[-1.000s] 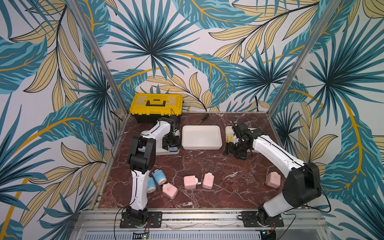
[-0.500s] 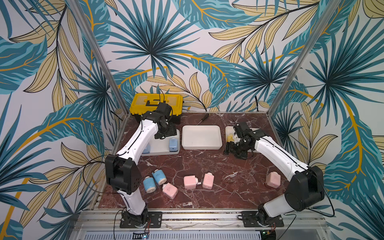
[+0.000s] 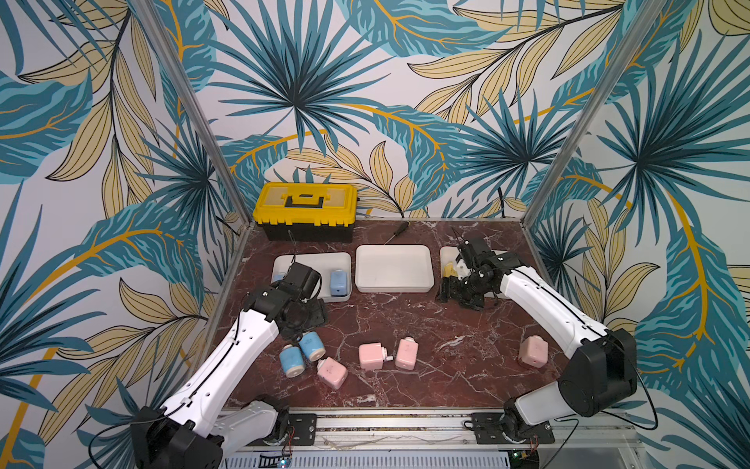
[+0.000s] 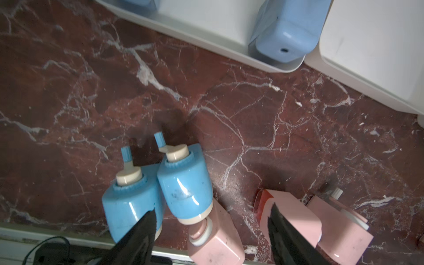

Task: Place the pencil sharpeners by color into the storage box
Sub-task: Place the pencil sharpener in the storage box, then pick up the pencil sharpener from the center of the board.

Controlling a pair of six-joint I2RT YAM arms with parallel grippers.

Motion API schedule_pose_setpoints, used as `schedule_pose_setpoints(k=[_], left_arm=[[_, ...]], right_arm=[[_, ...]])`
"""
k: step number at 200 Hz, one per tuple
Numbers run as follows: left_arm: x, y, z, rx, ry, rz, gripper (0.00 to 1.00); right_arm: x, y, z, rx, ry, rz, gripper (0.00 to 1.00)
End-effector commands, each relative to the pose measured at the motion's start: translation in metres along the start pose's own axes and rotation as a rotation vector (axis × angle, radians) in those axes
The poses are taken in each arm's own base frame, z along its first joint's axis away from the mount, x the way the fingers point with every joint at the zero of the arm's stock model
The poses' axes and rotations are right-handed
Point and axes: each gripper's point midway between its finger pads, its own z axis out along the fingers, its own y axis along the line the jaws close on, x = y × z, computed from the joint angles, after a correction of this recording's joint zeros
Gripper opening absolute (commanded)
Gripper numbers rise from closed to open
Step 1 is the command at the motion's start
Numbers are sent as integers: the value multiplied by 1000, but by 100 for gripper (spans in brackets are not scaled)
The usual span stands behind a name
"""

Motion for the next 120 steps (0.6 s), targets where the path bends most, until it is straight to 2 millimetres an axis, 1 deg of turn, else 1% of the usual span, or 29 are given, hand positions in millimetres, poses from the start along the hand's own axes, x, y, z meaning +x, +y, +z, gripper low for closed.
schedule_pose_setpoints(k=[1,22,40,58,90,116,120], left_arm=[[17,6,0,19,14,-121,78],[27,11,6,6,32,-146,78],[35,16,17,-28,71,-167,78],[38,20,27,-74,98,-179,78],[37,27,35,-131,93,-211,78],[36,26,39,-152,104,-233,76],[32,29,40,-171,82,-232,76]], right_arm=[[5,4,-3,-8,22,-31,80],[8,5,-2,-9,28,-37,80],[10,4,-1,-11,33,-39,80],[12,4,1,-14,39,-43,80],[14,4,5,-19,51,-56,80],[14,5,8,-20,65,-69,80],[14,5,9,-20,66,-72,80]])
